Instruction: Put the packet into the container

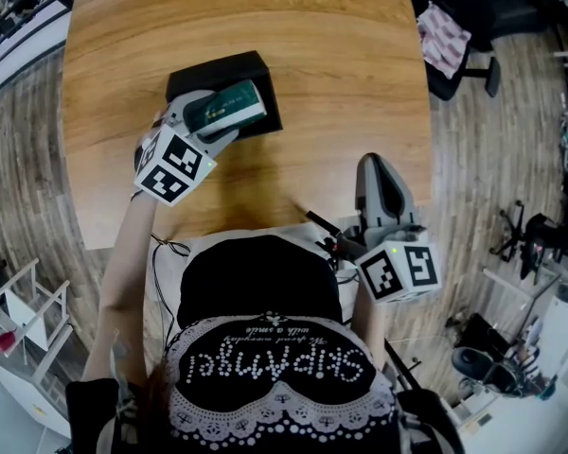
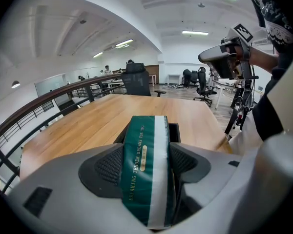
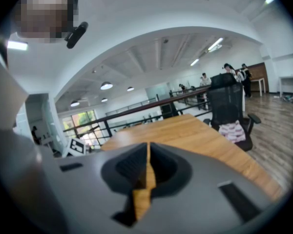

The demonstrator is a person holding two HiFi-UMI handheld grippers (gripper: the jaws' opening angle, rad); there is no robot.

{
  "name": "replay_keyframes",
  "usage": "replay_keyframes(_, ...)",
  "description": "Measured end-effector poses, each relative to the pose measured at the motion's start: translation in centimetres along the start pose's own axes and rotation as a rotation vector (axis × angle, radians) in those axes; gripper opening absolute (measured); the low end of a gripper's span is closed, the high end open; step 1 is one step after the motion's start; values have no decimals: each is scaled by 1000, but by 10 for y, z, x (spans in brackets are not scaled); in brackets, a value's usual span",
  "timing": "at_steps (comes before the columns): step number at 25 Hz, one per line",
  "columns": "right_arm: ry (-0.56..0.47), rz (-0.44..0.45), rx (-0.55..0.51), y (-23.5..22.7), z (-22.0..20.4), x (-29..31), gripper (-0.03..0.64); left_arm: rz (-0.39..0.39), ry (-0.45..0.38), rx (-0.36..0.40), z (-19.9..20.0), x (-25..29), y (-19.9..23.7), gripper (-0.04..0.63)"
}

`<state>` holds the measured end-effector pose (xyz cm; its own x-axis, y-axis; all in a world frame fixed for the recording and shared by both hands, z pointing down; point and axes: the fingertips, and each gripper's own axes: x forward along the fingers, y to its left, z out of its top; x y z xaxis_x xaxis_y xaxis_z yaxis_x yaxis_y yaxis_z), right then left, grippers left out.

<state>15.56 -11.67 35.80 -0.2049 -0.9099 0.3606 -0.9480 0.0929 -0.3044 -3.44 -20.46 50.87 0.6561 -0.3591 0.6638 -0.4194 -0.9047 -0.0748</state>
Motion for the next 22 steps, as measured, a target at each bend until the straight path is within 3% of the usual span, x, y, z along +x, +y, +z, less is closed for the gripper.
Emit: replay_keyframes(22, 1, -5, 3, -3, -1, -2, 40, -5, 73, -9, -11, 23, -1, 325)
